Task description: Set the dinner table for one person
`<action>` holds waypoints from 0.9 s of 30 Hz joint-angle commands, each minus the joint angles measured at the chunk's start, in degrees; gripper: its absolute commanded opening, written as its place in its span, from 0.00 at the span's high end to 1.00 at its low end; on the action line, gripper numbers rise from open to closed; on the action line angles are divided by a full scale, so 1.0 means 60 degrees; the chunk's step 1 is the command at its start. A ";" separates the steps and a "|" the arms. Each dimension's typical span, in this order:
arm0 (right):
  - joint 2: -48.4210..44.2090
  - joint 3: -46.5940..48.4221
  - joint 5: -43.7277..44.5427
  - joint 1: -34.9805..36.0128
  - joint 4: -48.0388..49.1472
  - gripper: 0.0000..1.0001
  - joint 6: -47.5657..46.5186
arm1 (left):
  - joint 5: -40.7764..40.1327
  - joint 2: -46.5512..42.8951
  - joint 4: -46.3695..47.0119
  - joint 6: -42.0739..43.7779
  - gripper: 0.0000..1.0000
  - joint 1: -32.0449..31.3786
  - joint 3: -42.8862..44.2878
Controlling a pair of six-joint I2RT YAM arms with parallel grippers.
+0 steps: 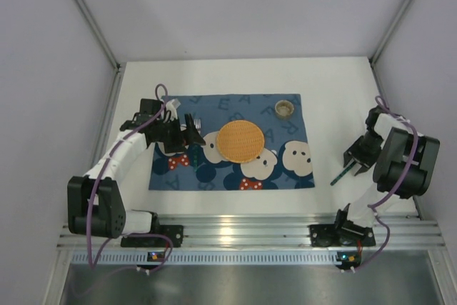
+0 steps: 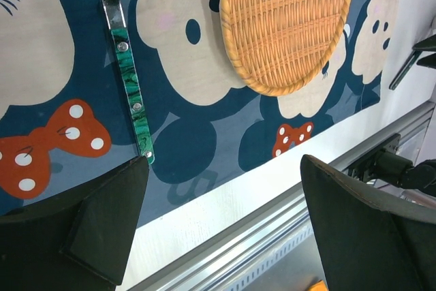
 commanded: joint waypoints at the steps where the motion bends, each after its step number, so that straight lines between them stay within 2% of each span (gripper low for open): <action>1: 0.0120 -0.0236 0.0057 0.0149 0.0752 0.54 -0.0050 | -0.0025 -0.0366 -0.0071 -0.0045 0.02 0.0051 -0.0062; 2: 0.0164 -0.0295 0.0013 0.0178 0.0826 0.60 -0.0094 | -0.0010 -0.0410 -0.0086 -0.0075 0.02 0.0051 -0.0047; 4: 0.0164 -0.0397 -0.0017 0.0237 0.0973 0.66 -0.0138 | -0.0010 -0.0468 -0.0115 -0.0148 0.02 0.0037 -0.0033; 6: 0.0164 -0.0427 -0.0060 0.0266 0.1090 0.78 -0.0255 | -0.0010 -0.0527 -0.0188 -0.0177 0.02 0.0037 0.0026; 7: 0.0150 -0.0412 -0.0046 0.0252 0.1091 0.85 -0.0313 | -0.0010 -0.0542 -0.0203 -0.0192 0.02 0.0037 0.0041; 8: 0.0077 -0.0398 -0.0046 0.0266 0.1091 1.00 -0.0386 | -0.0025 -0.0542 -0.0304 -0.0192 0.02 0.0037 0.0113; 14: -0.0874 0.0069 0.0363 0.0368 0.0594 1.00 -0.0621 | 0.0048 -0.0673 -0.0540 -0.0265 0.02 0.0022 0.0319; 17: -0.1707 0.0479 0.0817 0.0836 0.0052 1.00 -0.0709 | 0.0048 -0.0791 -0.0525 -0.0397 0.02 0.0022 0.0319; 22: -0.2750 0.1198 0.1170 0.3236 -0.0535 1.00 -0.0170 | -0.0040 -0.1010 -0.0598 -0.0602 0.02 0.0022 0.0421; 24: -0.2882 0.1477 0.0734 0.4769 -0.0507 1.00 0.0139 | -0.0228 -0.0996 -0.0700 -0.0588 0.02 0.0007 0.0480; 27: -0.2766 0.1624 0.0162 0.6178 -0.0186 1.00 0.0725 | -0.0376 -0.1142 -0.0818 -0.0617 0.02 0.0007 0.0495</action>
